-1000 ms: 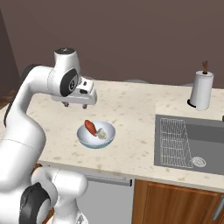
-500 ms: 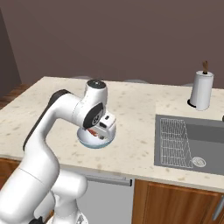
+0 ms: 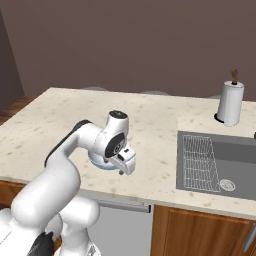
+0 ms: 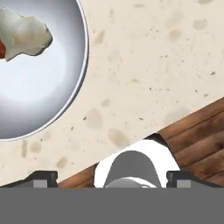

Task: Dump the sweet potato and garlic from the bowl so the bowl can be washed. Place the bowl in the sink after clearing the leftovers.

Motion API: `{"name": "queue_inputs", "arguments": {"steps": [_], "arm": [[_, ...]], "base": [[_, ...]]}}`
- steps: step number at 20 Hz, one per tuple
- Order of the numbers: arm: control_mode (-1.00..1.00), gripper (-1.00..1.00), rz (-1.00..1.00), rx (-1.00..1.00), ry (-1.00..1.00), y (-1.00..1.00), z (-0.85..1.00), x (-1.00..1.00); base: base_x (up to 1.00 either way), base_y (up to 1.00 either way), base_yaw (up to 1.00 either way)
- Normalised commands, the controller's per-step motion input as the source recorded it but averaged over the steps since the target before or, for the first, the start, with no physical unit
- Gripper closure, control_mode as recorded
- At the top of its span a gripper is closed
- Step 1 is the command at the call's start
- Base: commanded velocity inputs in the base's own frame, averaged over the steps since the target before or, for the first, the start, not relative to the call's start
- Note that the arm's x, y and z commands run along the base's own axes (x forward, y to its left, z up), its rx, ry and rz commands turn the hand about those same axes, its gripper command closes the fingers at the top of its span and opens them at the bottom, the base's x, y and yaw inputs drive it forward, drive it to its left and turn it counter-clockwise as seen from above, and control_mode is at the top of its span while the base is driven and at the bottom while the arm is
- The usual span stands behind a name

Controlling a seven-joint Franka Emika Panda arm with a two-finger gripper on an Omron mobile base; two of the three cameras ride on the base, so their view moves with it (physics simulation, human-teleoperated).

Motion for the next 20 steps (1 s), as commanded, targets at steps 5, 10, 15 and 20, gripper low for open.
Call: {"name": "queue_inputs", "arguments": {"steps": [5, 10, 15, 20], "arm": [[-1.0, -1.0, -0.03, 0.07, 0.04, 0.0, -0.31, 0.43], [-1.0, -1.0, 0.0, 0.07, 0.0, 0.0, -0.09, 0.26], [-1.0, -1.0, 0.0, 0.01, 0.0, 0.03, -0.21, 0.28], [-1.0, -1.0, 0.0, 0.0, 0.0, 0.05, -0.41, 0.26]], "base": [[0.0, 0.0, 0.0], [0.0, 0.0, 0.0], [0.0, 0.0, 0.0], [0.0, 0.0, 0.0]]}}
